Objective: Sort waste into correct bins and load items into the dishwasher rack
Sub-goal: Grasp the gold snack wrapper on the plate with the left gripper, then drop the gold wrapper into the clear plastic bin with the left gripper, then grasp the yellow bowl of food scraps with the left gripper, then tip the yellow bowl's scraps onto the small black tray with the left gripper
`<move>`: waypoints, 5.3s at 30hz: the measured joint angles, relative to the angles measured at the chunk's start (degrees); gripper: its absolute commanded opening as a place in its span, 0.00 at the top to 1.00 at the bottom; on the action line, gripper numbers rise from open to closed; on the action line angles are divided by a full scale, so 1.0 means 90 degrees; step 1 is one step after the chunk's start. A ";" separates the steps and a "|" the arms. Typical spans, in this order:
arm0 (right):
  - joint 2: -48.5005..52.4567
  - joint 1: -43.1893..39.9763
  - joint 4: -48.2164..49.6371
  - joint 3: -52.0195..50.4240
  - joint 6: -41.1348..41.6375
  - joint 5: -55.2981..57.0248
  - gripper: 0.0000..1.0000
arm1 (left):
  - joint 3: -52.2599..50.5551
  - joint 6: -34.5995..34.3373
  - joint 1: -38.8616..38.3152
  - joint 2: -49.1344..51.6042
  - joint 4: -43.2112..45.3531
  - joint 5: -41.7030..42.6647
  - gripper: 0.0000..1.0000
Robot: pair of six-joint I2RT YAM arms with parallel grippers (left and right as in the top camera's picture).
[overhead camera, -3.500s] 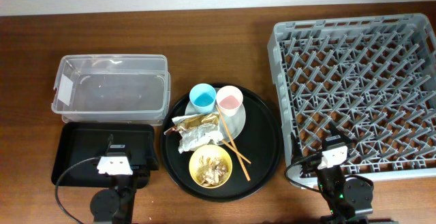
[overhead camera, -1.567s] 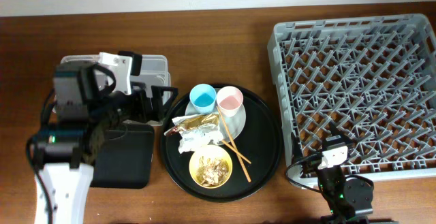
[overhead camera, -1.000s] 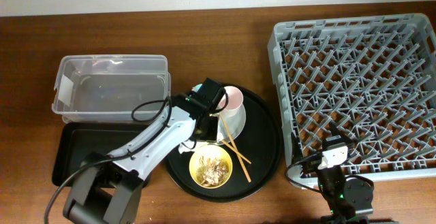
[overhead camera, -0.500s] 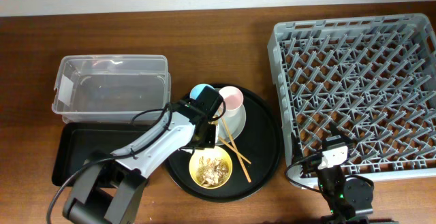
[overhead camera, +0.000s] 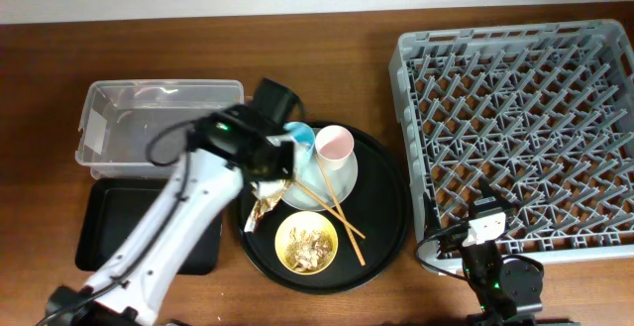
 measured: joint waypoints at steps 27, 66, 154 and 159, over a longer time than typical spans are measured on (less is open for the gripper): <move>0.0007 0.0000 0.0000 0.0000 -0.0002 0.0000 0.01 | -0.0299 0.1486 -0.0182 0.0413 -0.0680 0.0289 0.37; 0.0000 0.0000 0.0000 0.0000 -0.0002 0.0000 0.01 | -0.1632 0.1093 0.1328 -0.0491 0.4182 -0.3572 0.99; 0.0007 0.0000 0.0000 0.0000 -0.0002 0.0000 0.02 | -0.0172 -0.0646 -0.2067 0.0257 -0.0687 -0.1270 1.00; 0.0007 0.0000 0.0000 0.0000 -0.0007 0.0000 0.01 | -0.0085 0.0148 0.0522 -0.0578 -0.0801 -0.0238 1.00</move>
